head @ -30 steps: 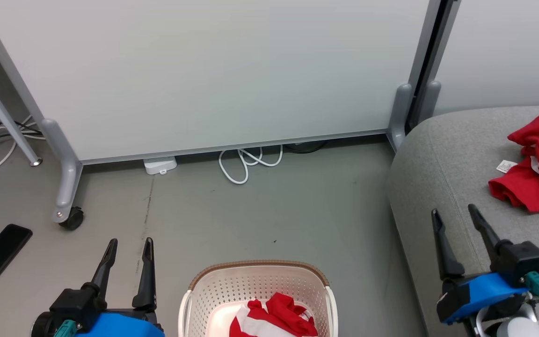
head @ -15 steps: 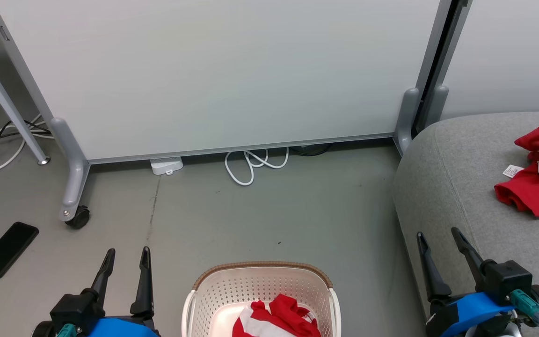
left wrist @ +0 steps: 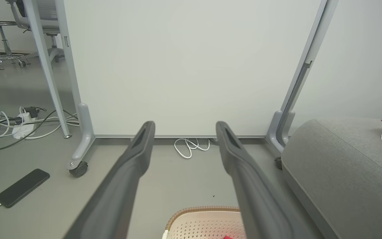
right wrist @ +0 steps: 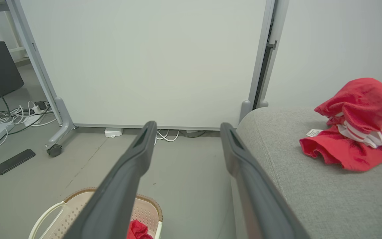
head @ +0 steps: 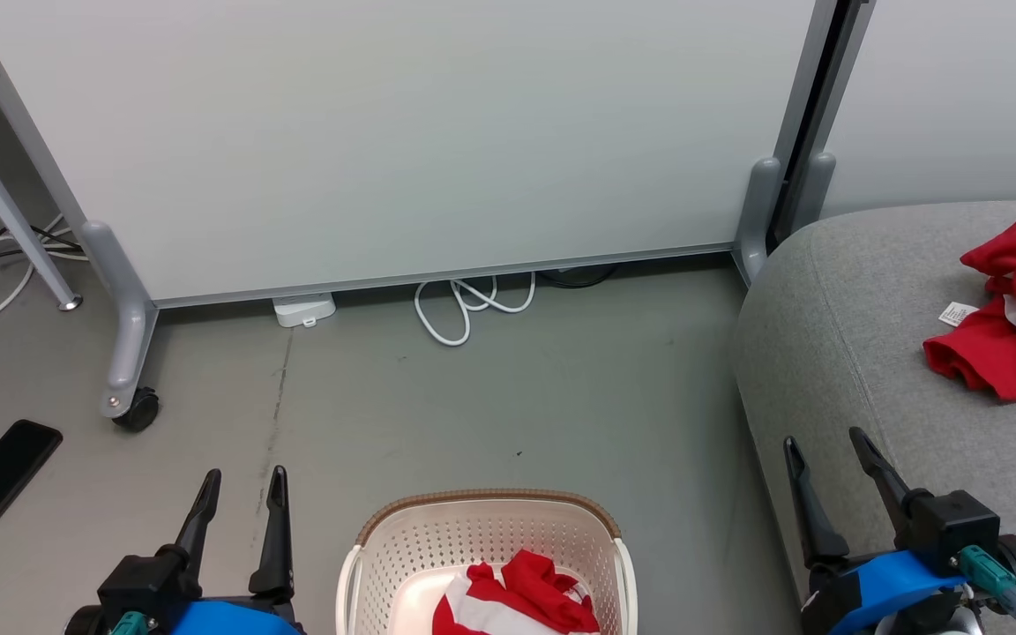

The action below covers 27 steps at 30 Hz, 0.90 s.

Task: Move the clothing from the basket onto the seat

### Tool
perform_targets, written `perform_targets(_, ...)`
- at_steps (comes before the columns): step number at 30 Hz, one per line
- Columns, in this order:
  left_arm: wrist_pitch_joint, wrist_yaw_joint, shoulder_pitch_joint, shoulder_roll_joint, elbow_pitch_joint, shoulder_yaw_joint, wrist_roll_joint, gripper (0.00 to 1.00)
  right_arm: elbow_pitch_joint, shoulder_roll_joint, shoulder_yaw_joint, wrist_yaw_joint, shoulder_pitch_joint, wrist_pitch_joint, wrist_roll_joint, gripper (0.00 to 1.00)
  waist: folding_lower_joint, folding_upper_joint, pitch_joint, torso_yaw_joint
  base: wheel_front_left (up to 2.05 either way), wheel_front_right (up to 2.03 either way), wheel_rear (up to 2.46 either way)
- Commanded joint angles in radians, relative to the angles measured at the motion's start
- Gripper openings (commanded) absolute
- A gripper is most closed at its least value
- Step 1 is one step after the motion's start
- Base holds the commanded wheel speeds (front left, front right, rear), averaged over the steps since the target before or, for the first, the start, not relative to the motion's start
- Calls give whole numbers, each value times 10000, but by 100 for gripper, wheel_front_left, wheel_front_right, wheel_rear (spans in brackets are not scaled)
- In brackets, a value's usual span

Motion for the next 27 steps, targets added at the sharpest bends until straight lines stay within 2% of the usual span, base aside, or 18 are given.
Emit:
perform_targets(1, -47, -22, -39, 50, -29, -22, 16, 100, -40, 21, 11, 5, 9, -18, 7, 100, -1, -1, 13, -15, 0, 0, 0)
perform_targets(9, -47, -22, -182, 31, 84, -195, -42, 100, -124, 20, 209, 3, -105, 12, 12, 100, -1, -1, 206, -205, 0, 0, 0)
perform_targets(15, -47, -22, -353, 42, 329, -426, -86, 100, -239, 19, 505, 5, -406, -23, -7, 100, -1, -1, 699, -621, 0, 0, 0)
perform_targets(27, -40, -22, -1788, 296, 1686, -1425, -433, 100, -508, 18, 1344, 3, -1628, -365, 41, 100, -1, -1, 2954, -1902, 0, 0, 0)
